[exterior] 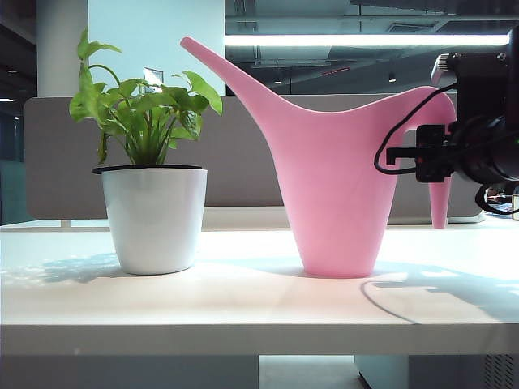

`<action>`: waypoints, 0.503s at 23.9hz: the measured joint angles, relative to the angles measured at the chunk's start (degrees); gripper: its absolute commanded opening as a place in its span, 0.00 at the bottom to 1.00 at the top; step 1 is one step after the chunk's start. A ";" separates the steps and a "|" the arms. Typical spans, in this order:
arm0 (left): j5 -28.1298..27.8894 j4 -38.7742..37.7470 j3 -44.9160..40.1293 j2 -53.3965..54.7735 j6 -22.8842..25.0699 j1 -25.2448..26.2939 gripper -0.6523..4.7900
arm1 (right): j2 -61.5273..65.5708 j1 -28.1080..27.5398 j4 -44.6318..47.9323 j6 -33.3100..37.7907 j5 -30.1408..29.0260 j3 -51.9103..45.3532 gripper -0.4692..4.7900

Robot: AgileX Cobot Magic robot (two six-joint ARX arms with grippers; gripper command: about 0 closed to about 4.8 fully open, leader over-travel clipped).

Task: Pick up the watering can from the table, water the potted plant, and put the can back.

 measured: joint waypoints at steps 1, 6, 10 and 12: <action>0.00 0.00 0.00 -0.02 0.00 0.00 0.13 | 0.00 -0.02 -0.04 -0.17 0.00 -0.26 0.62; 0.00 0.00 0.00 0.00 0.00 0.00 0.13 | -1.62 0.00 -0.42 -1.07 0.02 -4.28 0.76; 0.00 0.00 0.00 0.00 0.00 0.00 0.13 | -6.34 0.02 -0.39 -1.42 0.00 -7.41 0.76; 0.00 0.00 0.00 0.00 0.00 0.00 0.13 | -8.96 0.02 -0.37 -1.42 0.02 -9.20 0.74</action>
